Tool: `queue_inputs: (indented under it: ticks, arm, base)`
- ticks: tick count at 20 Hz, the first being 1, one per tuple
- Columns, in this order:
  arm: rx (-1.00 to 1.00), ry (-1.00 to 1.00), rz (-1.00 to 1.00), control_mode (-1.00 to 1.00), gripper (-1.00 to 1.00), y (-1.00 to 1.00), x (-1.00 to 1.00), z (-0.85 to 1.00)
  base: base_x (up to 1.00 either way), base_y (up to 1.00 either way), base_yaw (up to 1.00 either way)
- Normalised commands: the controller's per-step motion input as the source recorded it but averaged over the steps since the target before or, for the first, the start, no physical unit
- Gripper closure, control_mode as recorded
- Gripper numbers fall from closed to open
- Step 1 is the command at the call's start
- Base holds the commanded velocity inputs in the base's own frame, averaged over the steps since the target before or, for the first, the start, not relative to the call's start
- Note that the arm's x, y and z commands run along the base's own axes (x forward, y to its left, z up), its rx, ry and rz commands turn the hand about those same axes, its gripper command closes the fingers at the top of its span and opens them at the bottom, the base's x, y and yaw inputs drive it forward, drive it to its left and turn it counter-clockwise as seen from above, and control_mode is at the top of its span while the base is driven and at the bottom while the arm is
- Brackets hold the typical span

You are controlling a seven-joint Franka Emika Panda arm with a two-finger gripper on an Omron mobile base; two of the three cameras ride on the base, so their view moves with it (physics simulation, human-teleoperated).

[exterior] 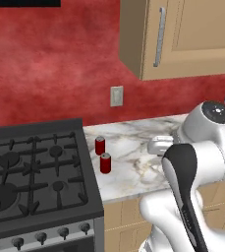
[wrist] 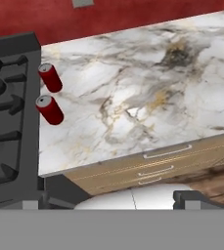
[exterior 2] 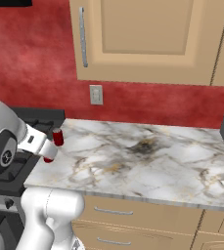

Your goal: Four empty soda cans are scattered around the kitchen. Gather all the cans and cluster them next to the stove for recycling.

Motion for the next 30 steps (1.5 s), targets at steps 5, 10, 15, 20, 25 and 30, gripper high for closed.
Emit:
queue_inputs:
  ticks: [5,10,15,20,25,30]
  arm:
    - [0.00,-0.08,0.00,1.00,-1.00,0.00,-0.18,0.00]
    - [0.00,0.00,0.00,1.00,-1.00,0.00,0.00,0.00]
    - [0.00,0.00,0.00,1.00,-1.00,0.00,0.00,0.00]
    - [0.00,0.00,0.00,1.00,-1.00,0.00,0.00,0.00]
    - [0.00,0.00,0.00,1.00,-1.00,0.00,0.00,0.00]
    - [0.00,0.00,0.00,1.00,-1.00,0.00,0.00,0.00]
  base:
    - [-0.12,0.00,0.00]
    - [-0.18,0.00,0.00]
    - [-0.23,-0.14,0.00]
    - [-0.42,-0.33,0.00]
    - [-0.44,-0.39,0.00]
    - [-0.13,-0.43,0.00]
